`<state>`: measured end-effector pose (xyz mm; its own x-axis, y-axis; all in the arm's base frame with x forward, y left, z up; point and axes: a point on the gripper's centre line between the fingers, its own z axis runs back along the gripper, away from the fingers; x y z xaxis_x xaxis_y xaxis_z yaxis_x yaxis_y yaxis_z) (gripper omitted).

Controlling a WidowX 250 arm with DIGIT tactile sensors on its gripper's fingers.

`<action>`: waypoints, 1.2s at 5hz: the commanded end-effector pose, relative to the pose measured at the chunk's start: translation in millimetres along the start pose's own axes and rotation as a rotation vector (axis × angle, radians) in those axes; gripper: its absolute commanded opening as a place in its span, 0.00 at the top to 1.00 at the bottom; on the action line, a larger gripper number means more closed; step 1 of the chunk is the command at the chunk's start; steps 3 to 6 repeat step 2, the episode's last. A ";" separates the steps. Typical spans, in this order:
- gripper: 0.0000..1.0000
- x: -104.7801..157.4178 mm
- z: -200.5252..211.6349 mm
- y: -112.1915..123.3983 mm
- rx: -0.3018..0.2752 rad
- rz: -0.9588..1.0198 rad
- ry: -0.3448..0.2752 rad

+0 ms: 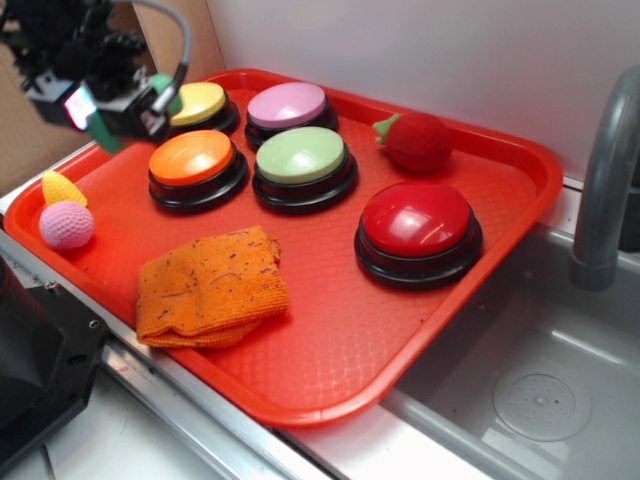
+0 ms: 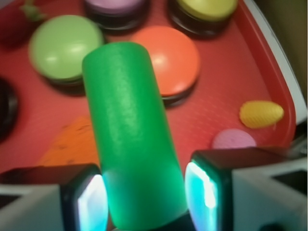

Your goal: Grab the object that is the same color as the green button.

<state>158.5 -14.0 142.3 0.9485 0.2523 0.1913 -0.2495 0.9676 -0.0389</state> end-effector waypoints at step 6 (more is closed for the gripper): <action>1.00 -3.8 10.3 -2.7 -0.020 -0.139 0.097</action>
